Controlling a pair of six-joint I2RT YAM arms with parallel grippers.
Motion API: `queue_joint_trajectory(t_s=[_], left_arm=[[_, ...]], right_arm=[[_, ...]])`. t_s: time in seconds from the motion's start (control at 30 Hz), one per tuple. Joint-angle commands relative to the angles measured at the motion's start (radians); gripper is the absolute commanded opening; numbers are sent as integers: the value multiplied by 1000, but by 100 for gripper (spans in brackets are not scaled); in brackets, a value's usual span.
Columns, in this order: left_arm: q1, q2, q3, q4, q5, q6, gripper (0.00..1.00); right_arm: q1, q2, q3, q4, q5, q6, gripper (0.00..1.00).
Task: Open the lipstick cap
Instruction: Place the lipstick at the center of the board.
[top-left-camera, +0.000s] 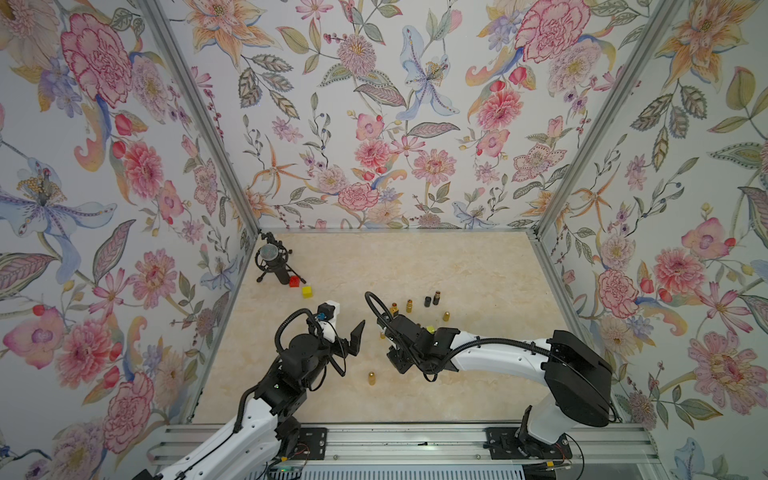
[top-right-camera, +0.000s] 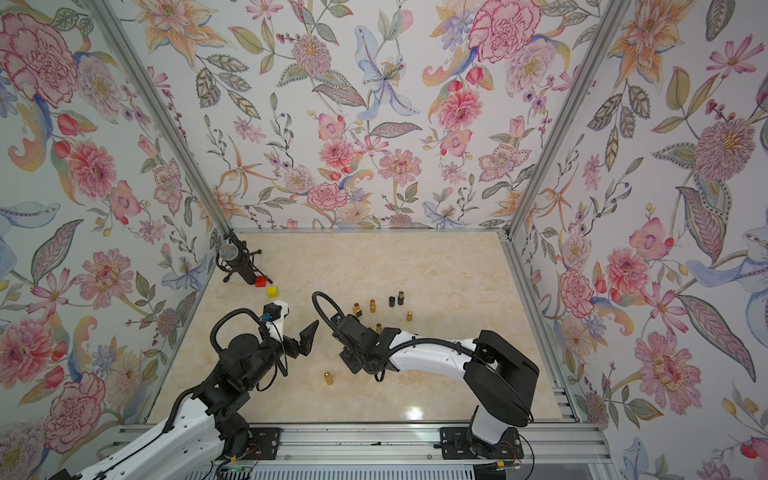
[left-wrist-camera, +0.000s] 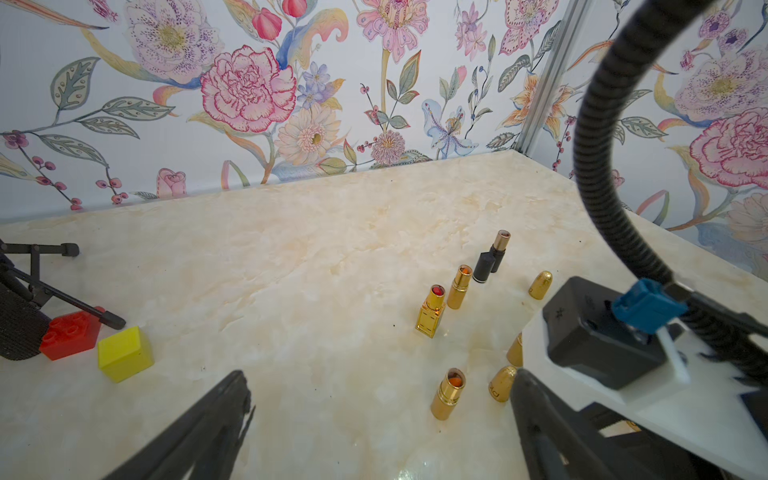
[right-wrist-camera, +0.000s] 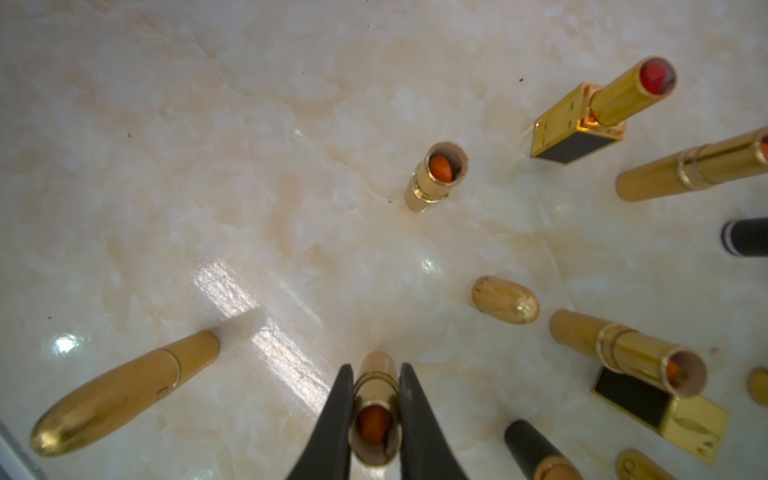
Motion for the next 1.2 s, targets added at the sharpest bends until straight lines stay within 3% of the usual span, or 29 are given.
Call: queue_joint_trajectory(t_s=[0.0,0.57,1.17], left_arm=[[12,-8,-11,-10,-26,-29,99],[14,12,-15,11,-15,-32,99],[15,7,-18,12,-13,-33,99]], right_arm=[[5,18,-16,54,15,-14,19],[6,12,-78,115,26,16,20],[5,-6,-98,119,34,29,28]])
